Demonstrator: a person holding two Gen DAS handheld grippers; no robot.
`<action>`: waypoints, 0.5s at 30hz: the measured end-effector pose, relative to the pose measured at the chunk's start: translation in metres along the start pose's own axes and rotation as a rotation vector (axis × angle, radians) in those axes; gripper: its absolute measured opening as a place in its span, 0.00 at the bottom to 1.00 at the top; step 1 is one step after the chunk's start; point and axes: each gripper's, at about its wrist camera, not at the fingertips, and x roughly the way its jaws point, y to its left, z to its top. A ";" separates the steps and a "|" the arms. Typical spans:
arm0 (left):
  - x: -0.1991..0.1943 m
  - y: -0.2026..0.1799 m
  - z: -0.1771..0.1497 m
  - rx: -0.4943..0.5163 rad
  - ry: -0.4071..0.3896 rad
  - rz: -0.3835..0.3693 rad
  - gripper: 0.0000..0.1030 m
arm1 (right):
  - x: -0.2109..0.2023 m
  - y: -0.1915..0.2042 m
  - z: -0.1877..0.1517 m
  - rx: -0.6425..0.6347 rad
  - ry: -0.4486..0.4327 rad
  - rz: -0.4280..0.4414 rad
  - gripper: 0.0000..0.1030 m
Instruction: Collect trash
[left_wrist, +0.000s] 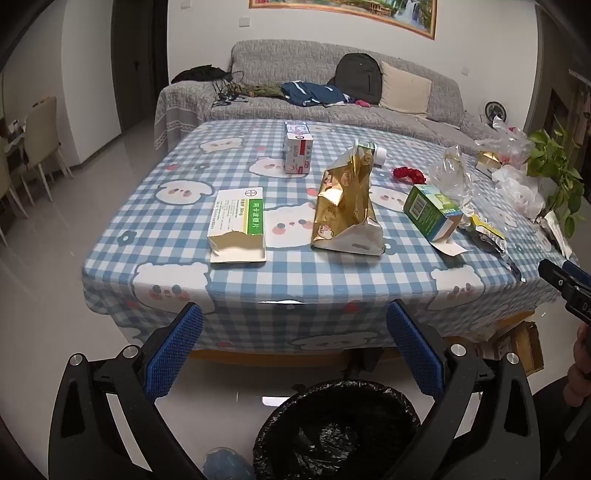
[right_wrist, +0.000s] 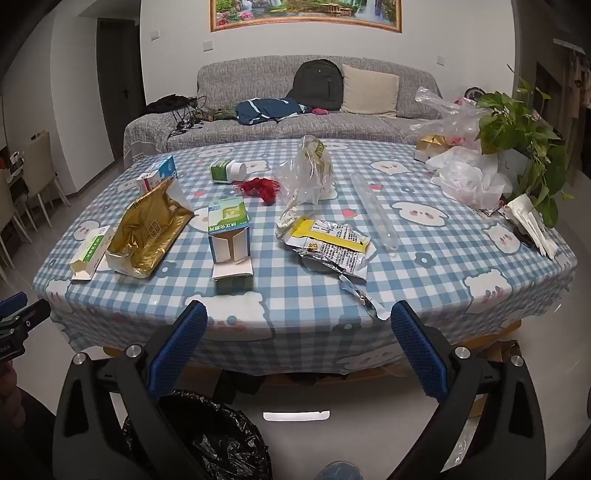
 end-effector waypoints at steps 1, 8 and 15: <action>0.000 0.000 0.000 0.000 0.001 0.003 0.94 | 0.000 0.000 0.000 0.003 0.001 0.002 0.93; 0.002 0.000 0.003 -0.011 0.010 -0.008 0.94 | -0.002 -0.001 0.001 0.005 -0.004 0.005 0.93; 0.002 0.001 0.003 -0.011 0.010 -0.014 0.94 | -0.003 -0.002 0.002 0.000 -0.003 0.000 0.93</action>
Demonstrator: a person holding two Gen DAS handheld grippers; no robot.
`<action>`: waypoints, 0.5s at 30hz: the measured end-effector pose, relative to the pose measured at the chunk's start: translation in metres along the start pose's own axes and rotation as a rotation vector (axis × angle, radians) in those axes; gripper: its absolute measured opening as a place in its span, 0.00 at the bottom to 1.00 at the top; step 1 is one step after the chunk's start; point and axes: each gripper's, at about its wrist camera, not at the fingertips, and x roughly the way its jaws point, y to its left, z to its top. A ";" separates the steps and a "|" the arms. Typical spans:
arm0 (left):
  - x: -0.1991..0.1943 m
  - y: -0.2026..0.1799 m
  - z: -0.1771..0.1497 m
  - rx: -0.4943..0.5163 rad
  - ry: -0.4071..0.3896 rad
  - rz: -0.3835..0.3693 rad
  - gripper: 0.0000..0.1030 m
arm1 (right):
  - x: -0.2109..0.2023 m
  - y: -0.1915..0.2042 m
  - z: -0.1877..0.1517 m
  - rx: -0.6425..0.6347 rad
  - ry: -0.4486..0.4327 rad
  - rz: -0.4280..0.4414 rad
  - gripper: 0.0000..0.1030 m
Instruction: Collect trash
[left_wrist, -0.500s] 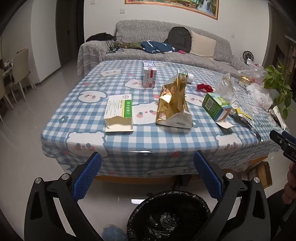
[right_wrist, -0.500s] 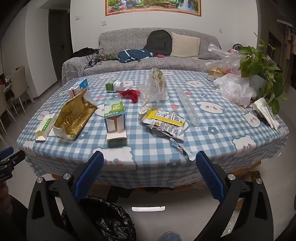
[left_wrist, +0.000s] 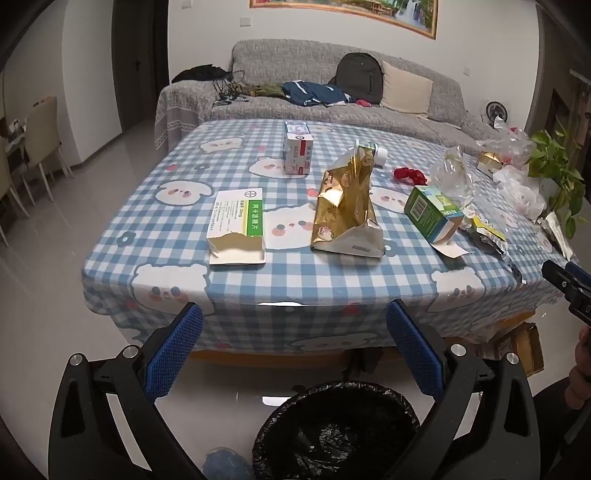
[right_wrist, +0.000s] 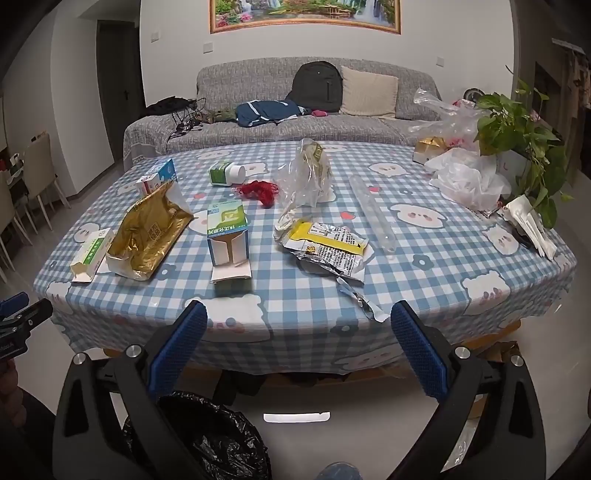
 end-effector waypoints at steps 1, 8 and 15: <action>0.000 0.000 0.000 -0.002 0.002 0.002 0.94 | 0.000 0.000 0.000 0.000 0.000 0.000 0.93; -0.001 -0.002 -0.001 0.006 -0.002 -0.005 0.94 | -0.003 0.001 0.000 0.001 -0.004 -0.003 0.93; -0.001 -0.004 -0.001 0.009 0.000 -0.006 0.94 | -0.004 0.000 0.000 0.002 -0.006 -0.003 0.93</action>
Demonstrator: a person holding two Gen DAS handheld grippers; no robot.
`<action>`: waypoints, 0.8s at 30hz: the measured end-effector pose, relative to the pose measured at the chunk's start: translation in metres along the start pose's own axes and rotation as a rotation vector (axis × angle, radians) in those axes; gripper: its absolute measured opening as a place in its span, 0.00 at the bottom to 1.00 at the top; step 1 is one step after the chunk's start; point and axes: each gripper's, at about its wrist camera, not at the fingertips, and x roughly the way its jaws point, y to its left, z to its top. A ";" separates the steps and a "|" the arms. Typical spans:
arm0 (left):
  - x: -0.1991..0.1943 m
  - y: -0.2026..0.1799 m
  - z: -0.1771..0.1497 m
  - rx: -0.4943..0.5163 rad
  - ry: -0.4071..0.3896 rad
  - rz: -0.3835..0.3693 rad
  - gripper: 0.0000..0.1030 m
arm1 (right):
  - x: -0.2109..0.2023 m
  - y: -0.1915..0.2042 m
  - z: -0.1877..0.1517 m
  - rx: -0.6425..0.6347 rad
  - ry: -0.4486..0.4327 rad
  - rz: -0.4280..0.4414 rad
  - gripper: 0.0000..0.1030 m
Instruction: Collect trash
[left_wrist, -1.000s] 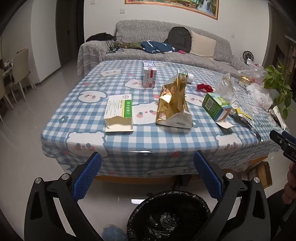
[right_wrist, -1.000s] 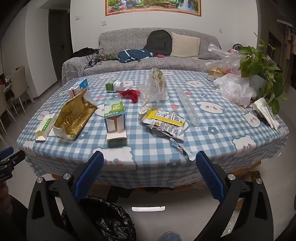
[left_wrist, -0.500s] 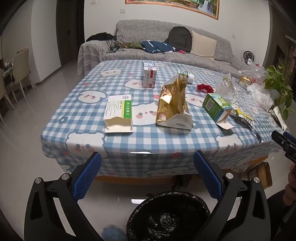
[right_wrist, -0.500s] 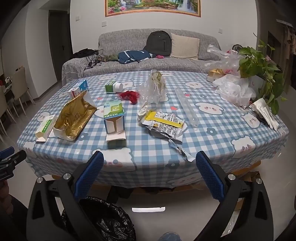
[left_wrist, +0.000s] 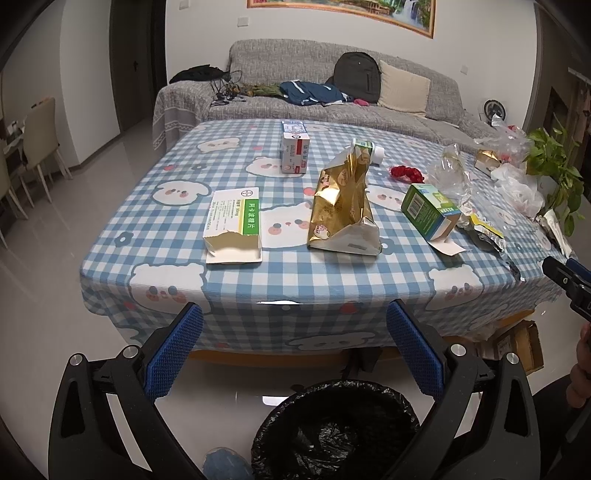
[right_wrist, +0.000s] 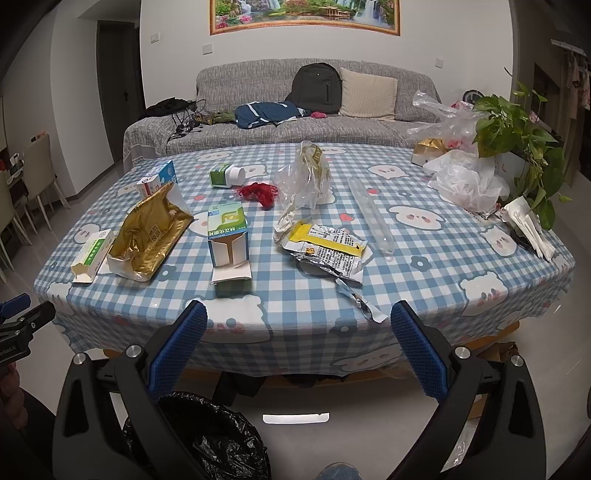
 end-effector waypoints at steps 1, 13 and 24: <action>0.000 0.000 0.000 0.002 0.001 0.001 0.94 | 0.001 0.000 -0.001 0.000 -0.001 -0.001 0.93; -0.002 0.001 0.000 -0.002 -0.003 0.005 0.94 | -0.001 0.000 -0.001 0.001 -0.001 0.001 0.93; -0.002 0.002 0.000 0.002 -0.002 0.006 0.94 | 0.000 0.000 -0.002 0.000 -0.001 0.001 0.93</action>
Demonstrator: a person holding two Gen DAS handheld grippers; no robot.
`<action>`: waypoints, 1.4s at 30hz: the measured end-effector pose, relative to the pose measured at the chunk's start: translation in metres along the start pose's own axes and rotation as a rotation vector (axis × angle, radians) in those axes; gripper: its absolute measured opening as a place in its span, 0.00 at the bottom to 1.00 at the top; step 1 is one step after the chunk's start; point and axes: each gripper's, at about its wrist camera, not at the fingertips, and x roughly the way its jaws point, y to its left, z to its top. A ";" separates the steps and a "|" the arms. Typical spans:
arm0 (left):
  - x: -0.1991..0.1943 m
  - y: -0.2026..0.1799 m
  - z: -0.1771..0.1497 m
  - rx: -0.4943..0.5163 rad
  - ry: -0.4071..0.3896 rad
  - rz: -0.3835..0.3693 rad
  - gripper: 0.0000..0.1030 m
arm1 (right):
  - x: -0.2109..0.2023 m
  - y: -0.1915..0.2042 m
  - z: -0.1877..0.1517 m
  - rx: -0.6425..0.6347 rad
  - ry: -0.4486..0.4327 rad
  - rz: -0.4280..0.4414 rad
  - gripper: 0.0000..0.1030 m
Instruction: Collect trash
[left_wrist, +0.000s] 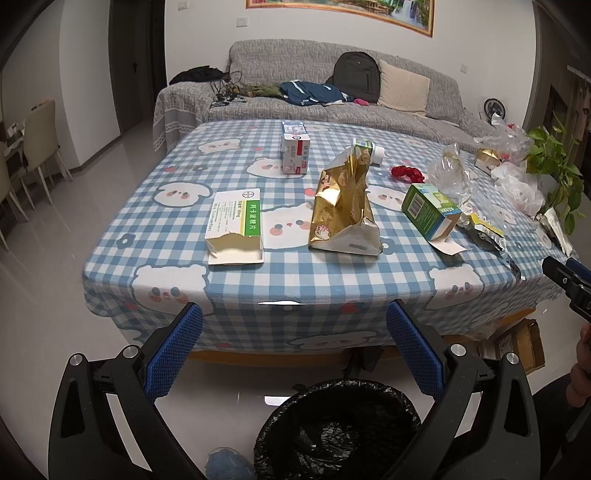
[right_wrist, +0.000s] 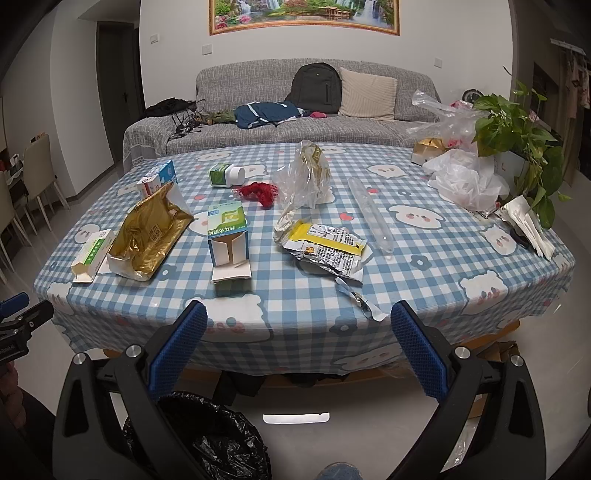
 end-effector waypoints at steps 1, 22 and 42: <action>0.000 0.000 0.000 -0.001 0.000 -0.002 0.94 | -0.001 0.000 0.000 -0.002 0.000 -0.001 0.93; -0.001 -0.002 0.001 0.007 0.002 -0.002 0.94 | 0.000 0.001 0.001 0.001 0.000 -0.001 0.93; 0.001 0.004 0.007 0.003 0.006 0.006 0.94 | 0.001 0.003 0.002 -0.001 0.001 0.009 0.93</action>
